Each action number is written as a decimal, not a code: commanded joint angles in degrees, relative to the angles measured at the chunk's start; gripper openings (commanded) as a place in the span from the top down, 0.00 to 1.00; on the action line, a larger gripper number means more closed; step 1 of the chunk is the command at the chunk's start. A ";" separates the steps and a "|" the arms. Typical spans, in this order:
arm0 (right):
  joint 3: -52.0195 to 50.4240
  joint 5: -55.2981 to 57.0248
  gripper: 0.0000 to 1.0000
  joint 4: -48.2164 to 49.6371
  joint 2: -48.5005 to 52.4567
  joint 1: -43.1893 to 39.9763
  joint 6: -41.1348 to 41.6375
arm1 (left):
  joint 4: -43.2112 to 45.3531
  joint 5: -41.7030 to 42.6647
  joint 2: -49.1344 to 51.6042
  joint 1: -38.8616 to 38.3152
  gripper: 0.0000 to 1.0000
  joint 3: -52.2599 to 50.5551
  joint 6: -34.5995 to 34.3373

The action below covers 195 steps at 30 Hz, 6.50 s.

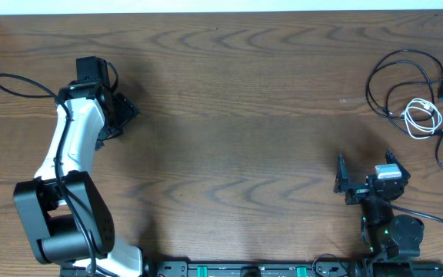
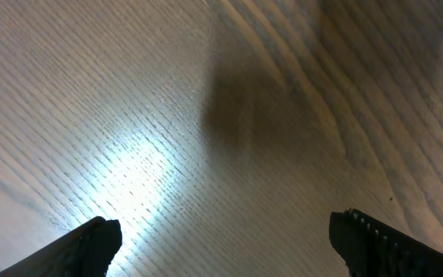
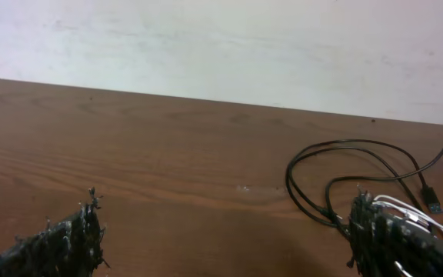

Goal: Untangle cables

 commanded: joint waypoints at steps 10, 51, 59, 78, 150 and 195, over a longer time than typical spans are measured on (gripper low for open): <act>-0.04 0.48 0.01 -0.33 -0.28 0.96 0.68 | 11.21 0.96 -20.31 -4.04 0.07 -0.24 -0.04; -0.04 0.48 0.01 -0.31 -0.24 0.96 0.68 | 56.68 2.89 -86.66 -5.84 0.07 -71.17 -1.99; -0.04 0.48 0.01 -0.33 -0.24 0.96 0.68 | 44.96 1.66 -99.38 -6.88 0.07 -72.22 3.65; -0.04 0.48 0.01 -0.31 -0.24 0.96 0.68 | 40.30 1.79 -99.38 -6.88 0.07 -72.22 12.44; -0.04 0.48 0.01 -0.33 -0.24 0.96 0.68 | 40.30 1.81 -97.39 -7.21 0.07 -72.22 12.44; -0.04 0.48 0.01 -0.33 -0.24 0.96 0.68 | 40.30 1.81 -97.39 -7.21 0.07 -72.22 12.44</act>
